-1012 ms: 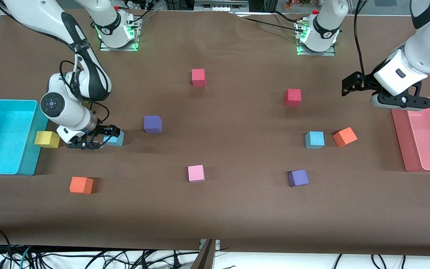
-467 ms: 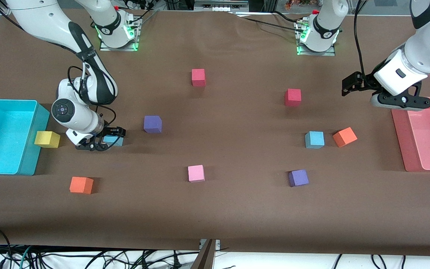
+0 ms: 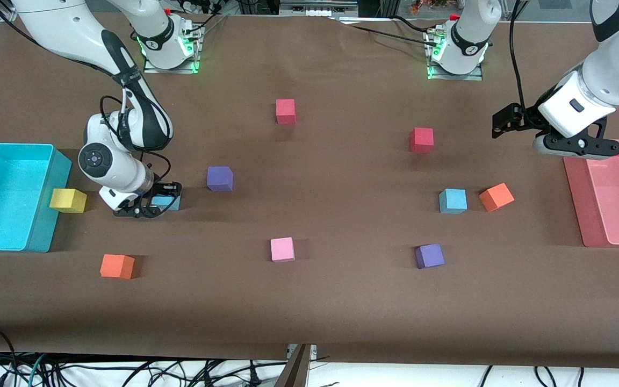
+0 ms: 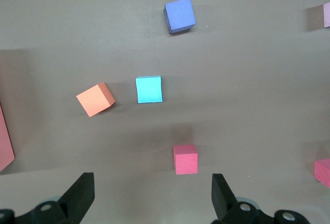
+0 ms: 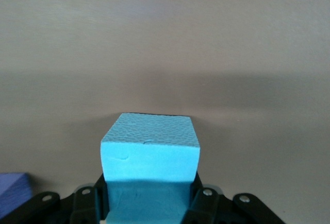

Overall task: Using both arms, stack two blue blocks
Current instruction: 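Carry the light blue cube with the right gripper to the table center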

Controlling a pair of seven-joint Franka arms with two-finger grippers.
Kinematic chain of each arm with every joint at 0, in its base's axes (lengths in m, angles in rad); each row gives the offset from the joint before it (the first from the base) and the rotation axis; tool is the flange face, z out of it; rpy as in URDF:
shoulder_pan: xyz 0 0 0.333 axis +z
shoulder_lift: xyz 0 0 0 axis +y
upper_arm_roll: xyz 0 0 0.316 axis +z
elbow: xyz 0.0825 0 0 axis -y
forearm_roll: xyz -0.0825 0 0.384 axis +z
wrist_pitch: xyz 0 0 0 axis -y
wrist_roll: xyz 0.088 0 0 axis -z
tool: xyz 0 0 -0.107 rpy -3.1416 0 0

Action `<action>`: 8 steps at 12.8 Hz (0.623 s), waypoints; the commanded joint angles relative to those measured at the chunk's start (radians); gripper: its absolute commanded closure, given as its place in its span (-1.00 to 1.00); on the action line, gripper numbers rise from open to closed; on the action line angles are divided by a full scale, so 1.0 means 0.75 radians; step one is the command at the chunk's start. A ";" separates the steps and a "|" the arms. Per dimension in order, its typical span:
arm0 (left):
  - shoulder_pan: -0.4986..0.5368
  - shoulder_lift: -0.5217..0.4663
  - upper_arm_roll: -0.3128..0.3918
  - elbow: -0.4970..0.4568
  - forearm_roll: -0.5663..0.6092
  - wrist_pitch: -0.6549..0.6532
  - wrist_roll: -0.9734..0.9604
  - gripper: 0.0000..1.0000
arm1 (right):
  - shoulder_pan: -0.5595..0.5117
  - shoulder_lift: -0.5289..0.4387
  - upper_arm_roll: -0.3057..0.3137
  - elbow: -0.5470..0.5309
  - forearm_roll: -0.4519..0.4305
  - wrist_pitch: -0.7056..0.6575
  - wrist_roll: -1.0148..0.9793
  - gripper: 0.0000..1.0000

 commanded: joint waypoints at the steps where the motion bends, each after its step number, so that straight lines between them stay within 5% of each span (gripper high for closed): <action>1: -0.006 0.010 0.006 0.035 -0.032 -0.032 -0.008 -1.00 | 0.085 0.008 0.018 0.218 0.013 -0.219 0.029 1.00; 4: -0.006 0.010 0.008 0.035 -0.030 -0.032 -0.008 -1.00 | 0.202 0.078 0.029 0.484 0.041 -0.447 0.089 1.00; 8: -0.006 0.012 0.008 0.035 -0.032 -0.032 -0.006 -1.00 | 0.429 0.198 0.029 0.685 0.125 -0.507 0.356 1.00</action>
